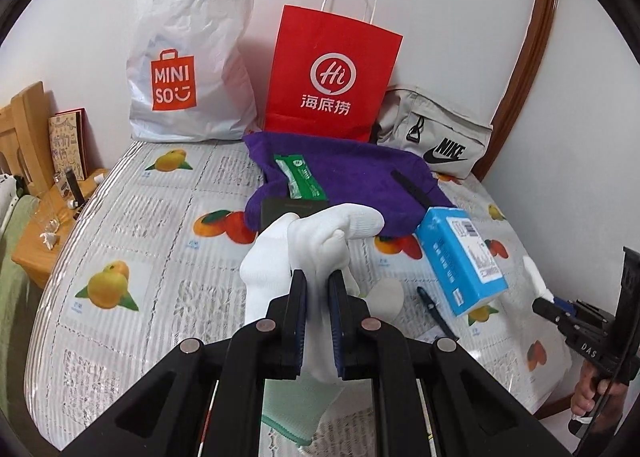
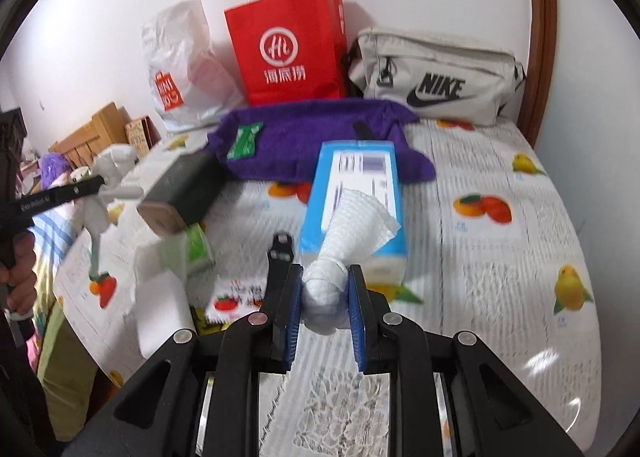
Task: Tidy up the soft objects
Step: 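Lift the white sock with the left gripper while the right carries its sock toward the towel, then carry the held socks over the purple towel with both grippers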
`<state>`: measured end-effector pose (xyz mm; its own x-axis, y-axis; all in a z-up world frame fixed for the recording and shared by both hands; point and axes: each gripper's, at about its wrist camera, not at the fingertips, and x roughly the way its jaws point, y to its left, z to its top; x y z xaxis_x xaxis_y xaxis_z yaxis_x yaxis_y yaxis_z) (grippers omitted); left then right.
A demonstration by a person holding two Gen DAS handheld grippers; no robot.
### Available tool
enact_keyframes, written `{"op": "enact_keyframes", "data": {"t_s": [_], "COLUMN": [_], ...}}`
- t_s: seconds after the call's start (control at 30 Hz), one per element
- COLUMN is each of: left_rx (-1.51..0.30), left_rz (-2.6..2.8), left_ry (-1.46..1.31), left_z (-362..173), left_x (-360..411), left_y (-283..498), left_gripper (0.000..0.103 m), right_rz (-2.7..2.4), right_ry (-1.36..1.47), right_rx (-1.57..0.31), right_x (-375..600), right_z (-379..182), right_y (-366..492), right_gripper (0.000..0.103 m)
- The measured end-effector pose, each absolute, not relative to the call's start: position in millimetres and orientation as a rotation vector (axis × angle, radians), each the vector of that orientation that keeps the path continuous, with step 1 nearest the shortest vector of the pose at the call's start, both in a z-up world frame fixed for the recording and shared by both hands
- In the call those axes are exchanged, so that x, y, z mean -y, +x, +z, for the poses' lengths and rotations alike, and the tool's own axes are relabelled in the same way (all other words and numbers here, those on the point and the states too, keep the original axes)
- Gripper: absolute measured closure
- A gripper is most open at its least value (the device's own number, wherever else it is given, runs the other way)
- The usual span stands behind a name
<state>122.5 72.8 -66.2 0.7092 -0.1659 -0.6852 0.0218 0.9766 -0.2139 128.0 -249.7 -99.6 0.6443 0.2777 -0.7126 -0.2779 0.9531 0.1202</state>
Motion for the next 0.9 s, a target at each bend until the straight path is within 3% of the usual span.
{"op": "enact_keyframes", "data": {"t_s": [0.37,0.9], "left_rx": [-0.758,-0.759], "left_rz": [-0.109,-0.106], "left_ry": [-0.198,-0.188], "left_z": [-42.7,-33.7], "left_x": [-66.2,-57.3], "left_y": [154.7,243.3], "left_gripper": [0.092,0.092], "right_rz": [0.356,0.396], "right_ry": [0.013,0.014], "right_rx": [-0.748,-0.745], "right_x": [241.2,222.8], "right_z": [-61.7,-55.5], "right_y": [168.2,266.9], "right_gripper": [0.081,0.081]}}
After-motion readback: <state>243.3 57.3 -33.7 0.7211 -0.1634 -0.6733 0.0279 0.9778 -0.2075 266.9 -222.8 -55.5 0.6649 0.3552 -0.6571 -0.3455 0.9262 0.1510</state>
